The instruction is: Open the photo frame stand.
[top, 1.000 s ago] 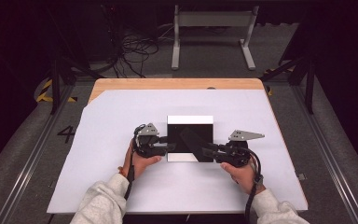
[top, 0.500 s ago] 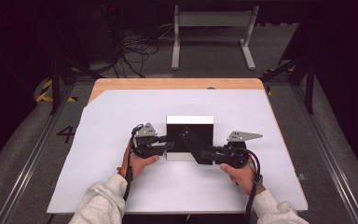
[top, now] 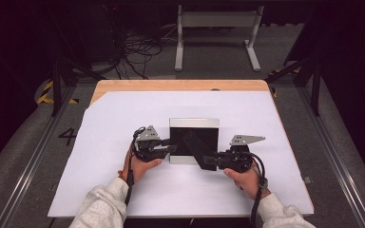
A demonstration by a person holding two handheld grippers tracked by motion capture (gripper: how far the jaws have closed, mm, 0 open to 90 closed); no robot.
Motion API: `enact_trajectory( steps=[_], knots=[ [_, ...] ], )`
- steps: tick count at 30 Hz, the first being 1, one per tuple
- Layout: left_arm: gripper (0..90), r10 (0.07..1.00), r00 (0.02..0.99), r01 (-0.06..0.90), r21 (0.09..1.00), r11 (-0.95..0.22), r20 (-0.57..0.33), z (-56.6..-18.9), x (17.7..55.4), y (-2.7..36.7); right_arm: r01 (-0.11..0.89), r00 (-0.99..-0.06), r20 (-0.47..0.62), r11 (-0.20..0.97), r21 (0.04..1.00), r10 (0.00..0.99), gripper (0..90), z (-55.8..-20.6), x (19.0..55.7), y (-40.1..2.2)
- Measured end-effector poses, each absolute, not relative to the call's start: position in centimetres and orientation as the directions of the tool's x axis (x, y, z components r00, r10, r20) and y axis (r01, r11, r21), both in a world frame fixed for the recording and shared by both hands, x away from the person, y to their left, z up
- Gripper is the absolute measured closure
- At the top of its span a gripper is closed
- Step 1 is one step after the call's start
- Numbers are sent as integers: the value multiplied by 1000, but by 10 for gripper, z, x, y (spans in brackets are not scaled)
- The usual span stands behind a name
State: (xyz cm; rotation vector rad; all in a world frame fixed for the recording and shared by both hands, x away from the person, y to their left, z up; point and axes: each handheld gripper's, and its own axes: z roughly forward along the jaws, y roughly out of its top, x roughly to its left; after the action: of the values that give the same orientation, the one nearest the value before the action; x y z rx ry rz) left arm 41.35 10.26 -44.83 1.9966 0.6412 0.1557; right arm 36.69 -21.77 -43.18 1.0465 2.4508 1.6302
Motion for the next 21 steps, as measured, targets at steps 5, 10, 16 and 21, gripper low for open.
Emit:
enact_trajectory(
  steps=[5, 10, 16, 21],
  knots=[
    [611, 493, 858, 361, 853, -377, -145, -449, 413, 100, 499, -800, 327, 257, 828, 503, 746, -430, 363, -217],
    [480, 481, 859, 395, 826, -403, -176, -455, 416, 95, 482, -814, 309, 274, 832, 492, 756, -428, 361, -216],
    [549, 451, 882, 357, 816, -456, -134, -454, 413, 89, 481, -812, 304, 277, 832, 498, 750, -429, 362, -217],
    [603, 462, 879, 345, 825, -447, -117, -452, 412, 90, 478, -806, 286, 285, 831, 518, 747, -431, 363, -218]
  ],
)
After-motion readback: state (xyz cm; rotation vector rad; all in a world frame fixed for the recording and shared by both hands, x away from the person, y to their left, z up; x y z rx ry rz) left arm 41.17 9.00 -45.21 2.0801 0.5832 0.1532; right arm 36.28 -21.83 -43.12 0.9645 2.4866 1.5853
